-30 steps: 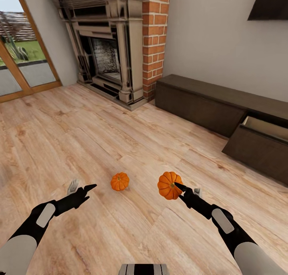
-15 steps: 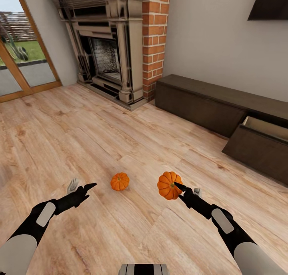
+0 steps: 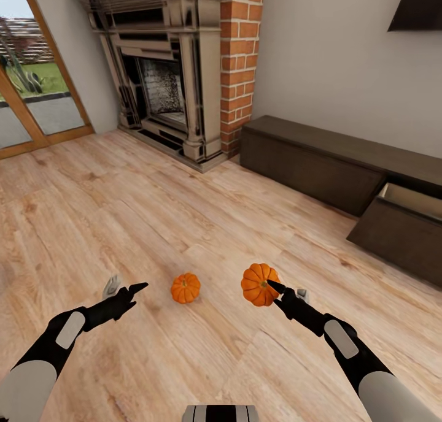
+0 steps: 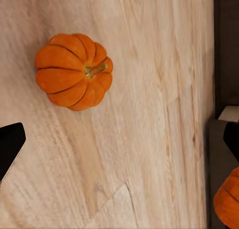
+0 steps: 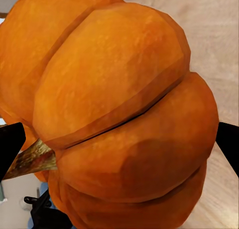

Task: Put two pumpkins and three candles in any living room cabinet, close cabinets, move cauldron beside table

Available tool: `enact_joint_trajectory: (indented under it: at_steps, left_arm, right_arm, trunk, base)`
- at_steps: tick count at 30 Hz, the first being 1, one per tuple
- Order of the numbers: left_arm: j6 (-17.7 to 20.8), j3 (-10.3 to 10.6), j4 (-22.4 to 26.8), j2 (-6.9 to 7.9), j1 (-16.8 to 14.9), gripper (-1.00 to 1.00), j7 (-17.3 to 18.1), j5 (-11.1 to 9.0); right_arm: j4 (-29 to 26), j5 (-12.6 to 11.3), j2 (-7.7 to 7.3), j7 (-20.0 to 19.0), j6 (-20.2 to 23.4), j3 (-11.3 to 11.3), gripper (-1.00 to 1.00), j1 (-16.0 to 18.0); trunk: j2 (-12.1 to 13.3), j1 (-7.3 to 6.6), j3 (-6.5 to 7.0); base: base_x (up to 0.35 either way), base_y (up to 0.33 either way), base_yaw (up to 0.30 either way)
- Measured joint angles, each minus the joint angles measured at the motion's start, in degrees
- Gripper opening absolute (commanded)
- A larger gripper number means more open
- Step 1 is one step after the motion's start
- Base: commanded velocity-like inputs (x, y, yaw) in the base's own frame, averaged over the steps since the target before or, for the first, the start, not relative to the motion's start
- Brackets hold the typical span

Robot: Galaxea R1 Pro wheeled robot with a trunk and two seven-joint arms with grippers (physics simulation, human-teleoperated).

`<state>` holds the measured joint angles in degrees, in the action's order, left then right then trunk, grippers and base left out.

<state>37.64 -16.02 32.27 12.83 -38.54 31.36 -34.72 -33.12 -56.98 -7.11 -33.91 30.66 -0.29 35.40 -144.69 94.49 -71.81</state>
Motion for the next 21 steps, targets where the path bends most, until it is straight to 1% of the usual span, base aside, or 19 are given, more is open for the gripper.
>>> enact_joint_trajectory:
  at_steps: [3,5,13,15,17,21]
  left_arm:
    - [0.03,-0.01,-0.03,-0.01,-0.01,1.00,-0.05,0.03]
    - [0.03,0.00,-0.02,-0.01,0.00,1.00,-0.03,0.00]
    - [-0.02,-0.04,-0.05,0.00,0.00,1.00,-0.34,-0.14]
    - [0.02,-0.04,-0.21,-0.03,-0.02,1.00,-1.24,-0.15]
    - [0.11,-0.03,-0.38,-0.03,-0.64,1.00,-3.21,-0.18]
    - [0.28,0.05,-0.94,-0.02,-1.58,1.00,-4.50,-0.17]
  right_arm:
    - [0.00,0.01,0.00,0.01,0.00,0.04,-1.00,0.00]
    - [-0.01,-0.01,0.01,0.02,-0.02,0.05,-1.00,0.00]
    - [-0.01,-0.04,0.00,0.00,0.01,0.06,-1.00,0.00]
    - [-0.01,-0.04,0.00,0.00,0.02,0.06,-1.00,0.00]
    - [-0.01,-0.03,0.00,0.00,0.02,0.06,-1.00,0.00]
    - [-0.01,-0.04,-0.10,-0.11,0.01,0.00,-1.00,0.00]
  trunk:
    - [0.00,0.00,0.00]
    - [0.00,0.01,0.00]
    - [0.00,0.03,0.00]
    - [0.00,0.03,0.00]
    - [0.00,0.03,0.00]
    - [0.00,0.03,0.00]
  base:
    - [0.250,0.086,0.000]
    - [0.125,0.039,0.000]
    - [0.028,0.009,0.000]
    - [0.004,0.001,0.000]
    - [0.002,0.001,0.000]
    - [0.000,0.000,0.000]
